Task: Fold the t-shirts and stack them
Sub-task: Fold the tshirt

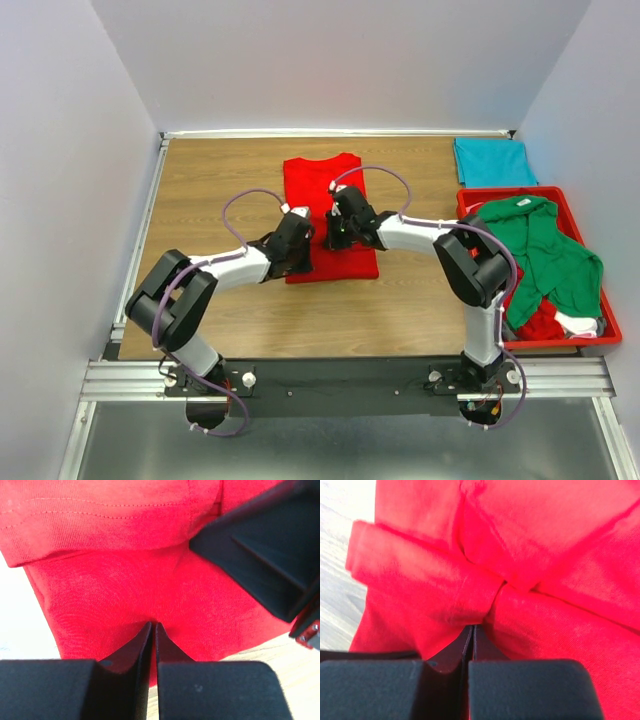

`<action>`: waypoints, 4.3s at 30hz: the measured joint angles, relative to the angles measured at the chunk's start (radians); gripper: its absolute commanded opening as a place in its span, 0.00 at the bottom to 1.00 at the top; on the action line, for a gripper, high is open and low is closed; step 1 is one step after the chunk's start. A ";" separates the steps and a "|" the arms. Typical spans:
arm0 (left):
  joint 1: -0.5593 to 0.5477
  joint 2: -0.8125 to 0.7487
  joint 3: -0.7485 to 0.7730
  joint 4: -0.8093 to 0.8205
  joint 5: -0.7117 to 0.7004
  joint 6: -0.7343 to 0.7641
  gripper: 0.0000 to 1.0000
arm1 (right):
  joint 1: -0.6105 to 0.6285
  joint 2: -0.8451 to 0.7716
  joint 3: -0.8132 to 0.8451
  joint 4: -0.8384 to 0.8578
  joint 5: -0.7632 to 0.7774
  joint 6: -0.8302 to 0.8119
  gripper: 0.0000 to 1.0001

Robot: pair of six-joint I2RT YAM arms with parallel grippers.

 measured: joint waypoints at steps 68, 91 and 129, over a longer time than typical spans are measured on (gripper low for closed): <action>0.110 -0.416 -0.193 0.021 0.069 -0.103 0.29 | -0.165 -0.083 0.069 0.172 -0.268 -0.081 0.22; 0.372 0.123 -0.012 0.364 0.268 -0.122 0.30 | -0.430 0.047 -0.234 0.451 -0.661 0.109 0.28; 0.224 -0.560 -0.460 0.154 0.236 -0.274 0.21 | -0.162 -0.209 -0.575 0.719 -0.814 0.431 0.43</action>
